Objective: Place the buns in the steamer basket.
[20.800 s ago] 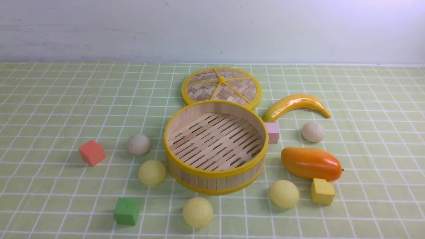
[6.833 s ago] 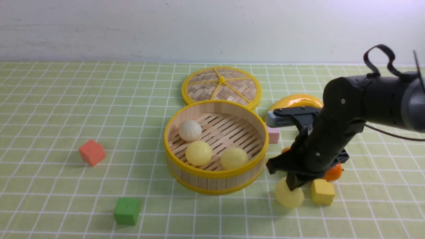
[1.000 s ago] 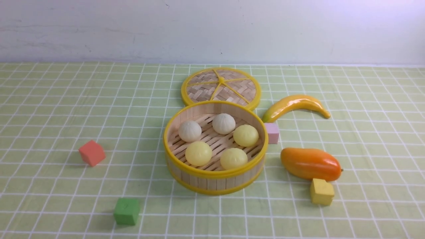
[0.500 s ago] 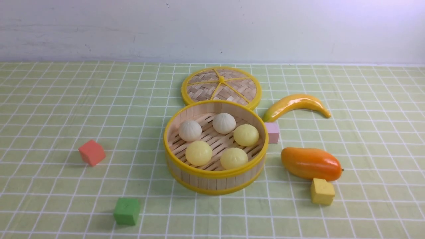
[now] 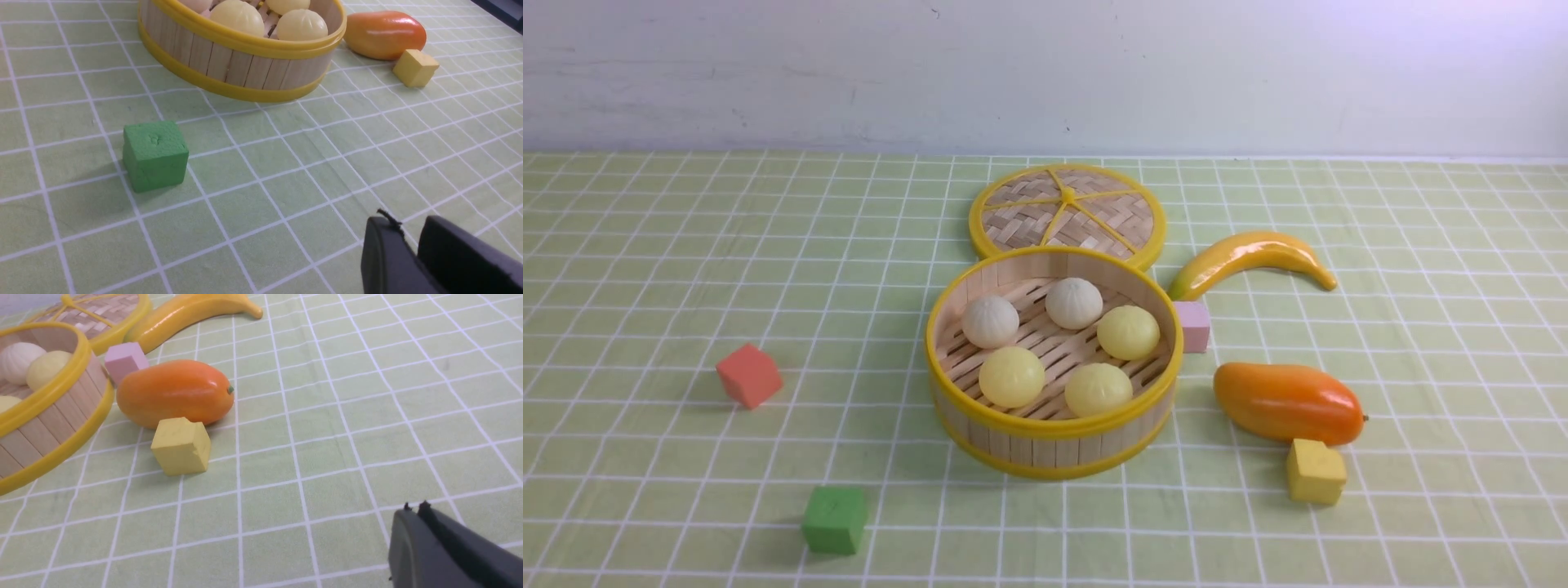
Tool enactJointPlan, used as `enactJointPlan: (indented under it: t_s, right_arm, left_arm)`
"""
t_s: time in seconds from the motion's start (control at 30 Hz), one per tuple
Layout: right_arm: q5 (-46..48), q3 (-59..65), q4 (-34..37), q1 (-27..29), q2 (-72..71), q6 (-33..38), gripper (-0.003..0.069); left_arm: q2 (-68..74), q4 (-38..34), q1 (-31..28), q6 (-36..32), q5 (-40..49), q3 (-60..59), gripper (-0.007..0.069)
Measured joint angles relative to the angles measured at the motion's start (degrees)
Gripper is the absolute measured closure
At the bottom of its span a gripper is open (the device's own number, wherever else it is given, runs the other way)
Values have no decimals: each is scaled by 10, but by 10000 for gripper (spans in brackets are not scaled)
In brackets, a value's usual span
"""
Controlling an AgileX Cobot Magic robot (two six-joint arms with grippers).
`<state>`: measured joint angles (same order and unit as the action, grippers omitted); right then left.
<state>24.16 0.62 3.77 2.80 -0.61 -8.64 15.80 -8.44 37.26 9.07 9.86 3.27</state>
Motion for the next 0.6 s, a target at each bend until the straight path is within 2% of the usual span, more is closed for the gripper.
enactJointPlan:
  t_s: [0.2, 0.33, 0.4, 0.47, 0.5, 0.53, 0.57, 0.6]
  right_arm:
    - [0, 0, 0, 0, 0, 0, 655]
    - [0, 0, 0, 0, 0, 0, 655]
    - [0, 0, 0, 0, 0, 0, 655]
    - [0, 0, 0, 0, 0, 0, 655]
    - [0, 0, 0, 0, 0, 0, 655]
    - [0, 0, 0, 0, 0, 0, 654]
    - [0, 0, 0, 0, 0, 0, 653]
    - [0, 0, 0, 0, 0, 0, 651]
  left_arm:
    - [0, 1, 0, 0, -1, 0, 501]
    - [-6, 27, -7, -5, -33, -8, 504]
    - [-18, 30, -39, 1, -49, -15, 521]
    - [-54, 31, -107, 13, -61, -25, 565]
    - [-54, 31, -114, 14, -61, -26, 570]
    - [-90, 31, -168, 20, -51, -35, 611]
    - [-100, 31, -175, 20, -49, -36, 616]
    - [-134, 31, -218, 24, -27, -44, 638]
